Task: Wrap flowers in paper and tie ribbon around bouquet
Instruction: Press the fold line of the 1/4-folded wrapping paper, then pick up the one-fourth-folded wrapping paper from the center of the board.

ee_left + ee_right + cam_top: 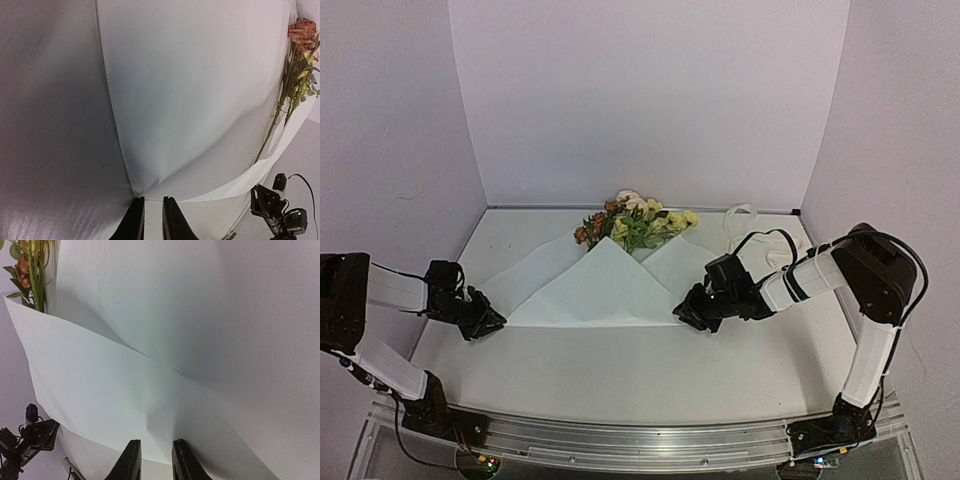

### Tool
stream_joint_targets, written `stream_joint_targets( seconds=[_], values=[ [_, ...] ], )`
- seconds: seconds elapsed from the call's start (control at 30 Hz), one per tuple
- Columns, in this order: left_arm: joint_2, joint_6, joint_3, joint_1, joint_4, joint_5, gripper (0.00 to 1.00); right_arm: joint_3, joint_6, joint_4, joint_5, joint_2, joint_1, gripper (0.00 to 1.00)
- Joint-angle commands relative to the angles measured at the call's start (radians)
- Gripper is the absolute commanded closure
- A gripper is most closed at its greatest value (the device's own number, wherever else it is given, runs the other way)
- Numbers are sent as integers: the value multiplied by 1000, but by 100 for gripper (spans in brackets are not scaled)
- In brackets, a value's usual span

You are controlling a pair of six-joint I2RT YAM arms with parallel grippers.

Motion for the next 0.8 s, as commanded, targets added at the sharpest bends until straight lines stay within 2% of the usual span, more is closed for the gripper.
stream_joint_targets(
  seconds=[0.0,0.07,0.13,0.27,0.37,0.6,0.77],
  values=[
    [-25,33,-3,14,-65,-46,84,-42,9,-98,18,-37,-8,74],
    [-80,54,31,-1,-104,-32,81,-49,9,-97,26,-82,-8,70],
    [-148,70,76,-50,-164,-74,78,-68,6,-101,43,-144,-8,63],
    [-217,69,199,-214,-258,-210,75,-129,9,-112,86,-260,-9,47],
    [-199,59,263,-320,-230,-226,75,-185,19,-114,113,-316,-10,44],
    [71,95,460,-554,-135,-162,78,-302,29,-52,164,-326,-10,43],
    [277,135,621,-647,-119,-145,80,-337,51,66,172,-278,-9,43]
  ],
)
